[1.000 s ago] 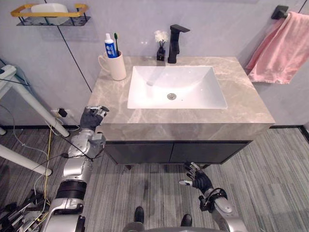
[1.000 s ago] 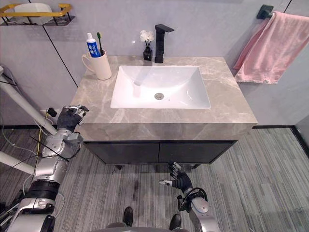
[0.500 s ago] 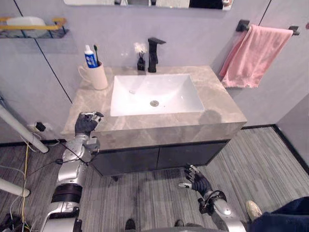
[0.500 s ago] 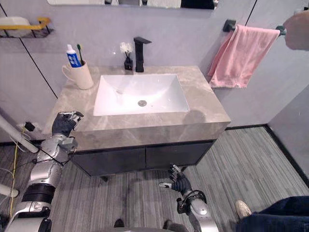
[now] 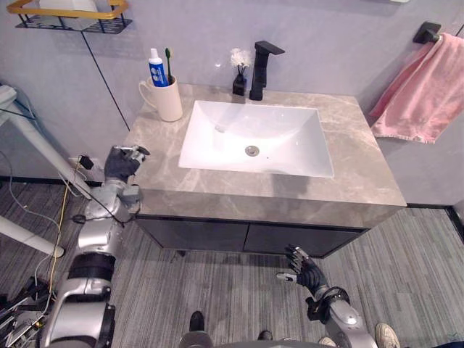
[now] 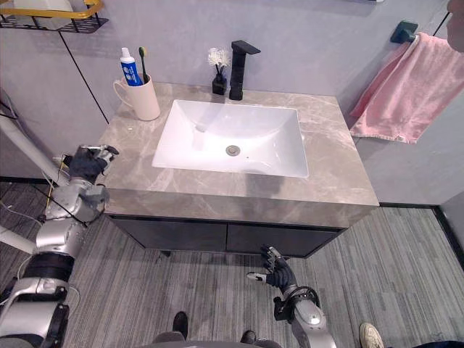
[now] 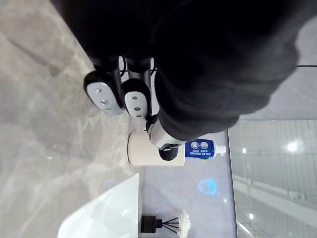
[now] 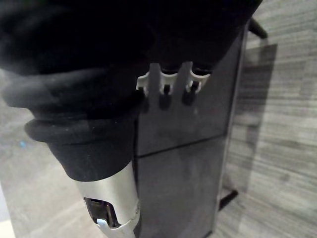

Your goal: Organize washtable

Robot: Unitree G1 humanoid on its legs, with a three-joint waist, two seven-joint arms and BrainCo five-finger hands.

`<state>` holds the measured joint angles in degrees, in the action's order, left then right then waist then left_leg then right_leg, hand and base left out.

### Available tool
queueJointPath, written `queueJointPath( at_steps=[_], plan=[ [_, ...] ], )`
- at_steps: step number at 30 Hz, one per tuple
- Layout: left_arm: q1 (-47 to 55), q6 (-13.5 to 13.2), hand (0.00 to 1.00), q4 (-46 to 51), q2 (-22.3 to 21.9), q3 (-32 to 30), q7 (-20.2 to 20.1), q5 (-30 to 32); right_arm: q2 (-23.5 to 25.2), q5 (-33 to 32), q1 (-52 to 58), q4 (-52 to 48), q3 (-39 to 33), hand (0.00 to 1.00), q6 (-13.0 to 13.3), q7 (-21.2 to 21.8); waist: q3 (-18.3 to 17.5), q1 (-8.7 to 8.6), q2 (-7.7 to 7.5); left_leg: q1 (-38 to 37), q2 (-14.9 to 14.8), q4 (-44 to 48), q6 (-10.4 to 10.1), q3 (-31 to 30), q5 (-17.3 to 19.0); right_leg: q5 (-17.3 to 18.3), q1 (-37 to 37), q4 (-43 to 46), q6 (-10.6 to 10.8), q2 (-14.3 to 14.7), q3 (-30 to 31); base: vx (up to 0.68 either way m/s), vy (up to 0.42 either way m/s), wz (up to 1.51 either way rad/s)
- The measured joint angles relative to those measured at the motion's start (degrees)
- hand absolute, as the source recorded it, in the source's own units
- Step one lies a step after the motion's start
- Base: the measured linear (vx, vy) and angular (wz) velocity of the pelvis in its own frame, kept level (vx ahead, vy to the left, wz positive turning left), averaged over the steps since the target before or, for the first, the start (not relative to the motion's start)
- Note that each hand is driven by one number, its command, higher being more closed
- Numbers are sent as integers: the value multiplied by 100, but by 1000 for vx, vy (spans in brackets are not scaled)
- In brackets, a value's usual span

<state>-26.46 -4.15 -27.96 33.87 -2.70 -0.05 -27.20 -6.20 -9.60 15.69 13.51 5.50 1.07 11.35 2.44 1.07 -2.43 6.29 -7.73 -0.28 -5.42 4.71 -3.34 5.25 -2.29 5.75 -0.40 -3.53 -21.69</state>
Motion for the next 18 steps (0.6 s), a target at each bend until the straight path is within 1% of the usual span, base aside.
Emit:
queueJointPath(
  at_steps=[4,6,10,12,15,18],
  plan=[
    [-351,-3,100,-225,362,0,-20,-47,42,6,237,-60,2,0,0,13,-4,-13,-6,-116,67,-193,36,53,-64,16,2,1,62,-53,61,11,44,-5],
    [-516,-3,100,-445,639,6,-120,-83,42,30,354,-60,5,0,0,16,-12,-22,-18,-156,65,-213,34,132,-69,12,-12,0,67,-50,138,24,12,-14],
    [-795,0,100,-723,879,112,-212,-87,37,71,454,-59,49,0,0,30,-22,-29,-33,-166,55,-280,19,168,-92,11,-54,-2,67,-20,168,12,-10,-6],
    [-1054,8,100,-950,1077,359,-254,-86,27,72,440,-60,178,0,4,41,-35,-34,-70,-93,45,-281,16,169,-105,6,-130,0,67,13,172,0,0,0],
    [-1260,23,100,-1125,1247,580,-320,-82,59,71,449,-59,238,0,4,135,-46,-37,-131,-71,45,-283,16,185,-105,4,-163,0,68,15,192,2,-1,-2],
    [-1743,36,100,-1315,1503,953,-377,-81,135,71,402,-60,241,0,7,131,-40,-31,-266,89,22,-280,24,248,-134,-57,-358,-4,40,40,259,-21,-5,-13]
  ],
)
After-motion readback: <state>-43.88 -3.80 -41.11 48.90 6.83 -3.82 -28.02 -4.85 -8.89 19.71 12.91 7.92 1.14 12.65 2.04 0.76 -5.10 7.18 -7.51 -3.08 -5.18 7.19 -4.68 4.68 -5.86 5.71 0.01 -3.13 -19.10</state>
